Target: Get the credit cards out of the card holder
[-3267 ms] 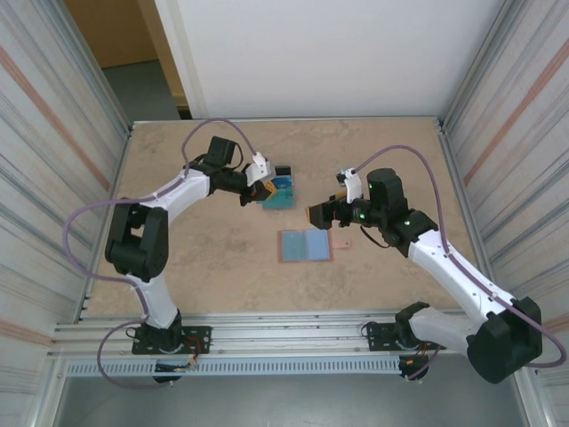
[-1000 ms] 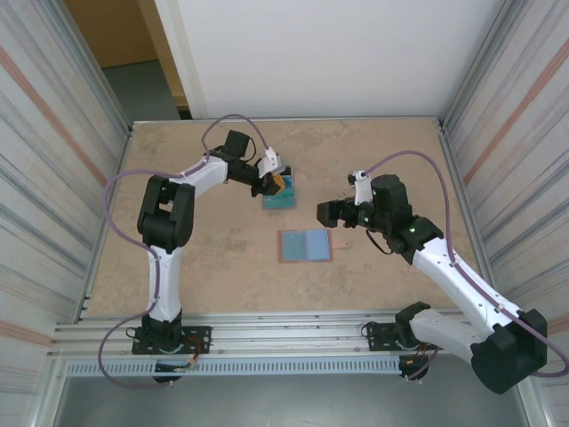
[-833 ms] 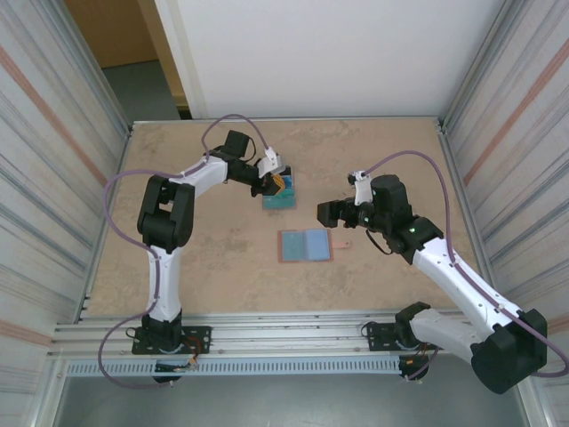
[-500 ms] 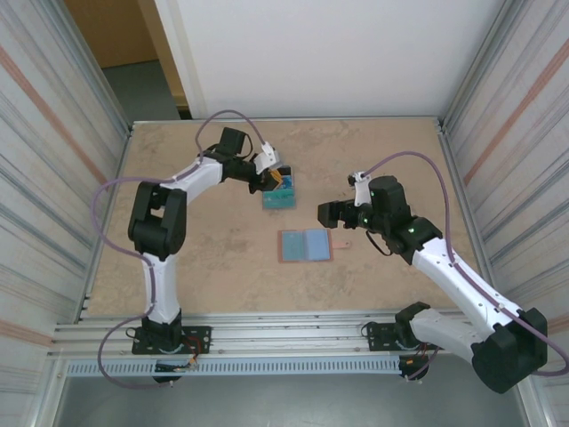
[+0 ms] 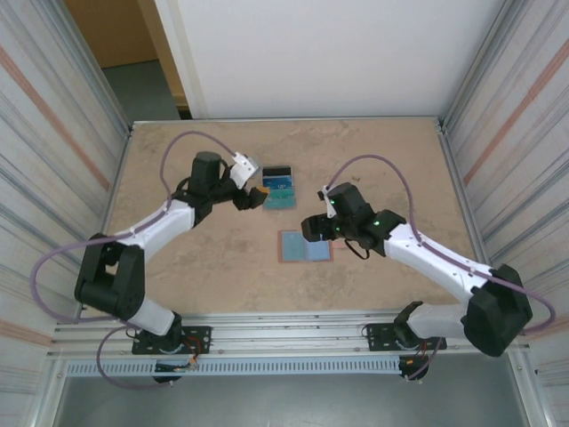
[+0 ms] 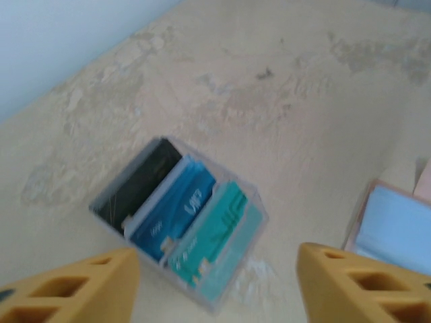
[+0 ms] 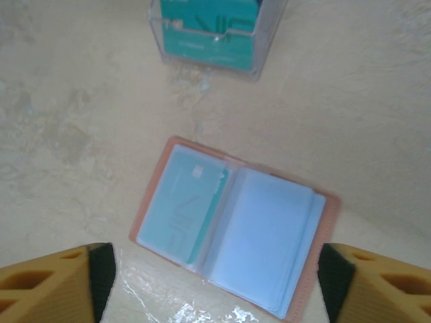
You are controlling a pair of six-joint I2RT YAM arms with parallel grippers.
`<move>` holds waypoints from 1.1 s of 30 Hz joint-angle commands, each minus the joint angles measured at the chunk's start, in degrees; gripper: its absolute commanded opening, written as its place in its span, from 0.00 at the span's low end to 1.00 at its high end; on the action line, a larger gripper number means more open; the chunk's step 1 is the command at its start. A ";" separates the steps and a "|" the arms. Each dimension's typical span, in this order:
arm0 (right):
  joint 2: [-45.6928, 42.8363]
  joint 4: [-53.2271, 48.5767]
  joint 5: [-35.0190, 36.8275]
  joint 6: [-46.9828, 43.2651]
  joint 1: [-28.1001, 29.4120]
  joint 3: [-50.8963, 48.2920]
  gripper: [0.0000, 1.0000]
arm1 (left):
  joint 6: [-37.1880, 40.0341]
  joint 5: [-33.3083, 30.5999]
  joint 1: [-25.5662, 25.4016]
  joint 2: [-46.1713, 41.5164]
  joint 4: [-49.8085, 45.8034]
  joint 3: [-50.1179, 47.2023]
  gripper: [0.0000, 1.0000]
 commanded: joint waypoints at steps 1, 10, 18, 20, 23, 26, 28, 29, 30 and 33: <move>4.45 -2.65 3.61 0.81 3.11 3.76 0.73 | -10.33 -13.53 -2.26 -6.36 4.99 -6.27 0.85; 19.30 -3.40 0.95 1.79 7.52 9.97 0.59 | -29.26 -37.50 -6.35 -18.86 5.29 -21.94 0.99; 28.02 -5.53 1.03 2.29 9.98 13.96 0.50 | -35.04 -42.00 -7.23 -26.05 -0.51 -28.06 0.99; 29.65 -6.44 1.46 2.58 10.25 14.87 0.51 | -35.67 -42.01 -7.23 -26.75 -0.83 -28.81 0.99; 31.45 -7.56 1.99 2.85 10.34 15.78 0.53 | -36.64 -42.84 -7.22 -27.20 -1.09 -29.36 0.99; 32.49 -8.12 2.12 2.94 10.47 16.42 0.56 | -37.50 -43.79 -7.30 -27.68 -0.59 -29.81 0.99; 32.78 -8.45 2.34 2.92 10.43 16.35 0.59 | -37.73 -44.30 -7.33 -27.93 -0.36 -29.89 0.99; 32.90 -8.58 2.62 3.04 10.48 16.41 0.59 | -37.66 -44.24 -7.29 -28.03 -0.16 -29.93 0.99; 33.11 -8.79 2.88 3.10 10.42 16.41 0.59 | -37.63 -44.26 -7.32 -27.97 -0.13 -29.83 0.99; 33.57 -8.61 2.56 3.11 10.47 16.14 0.60 | -37.47 -44.17 -7.28 -27.80 -0.60 -29.31 0.99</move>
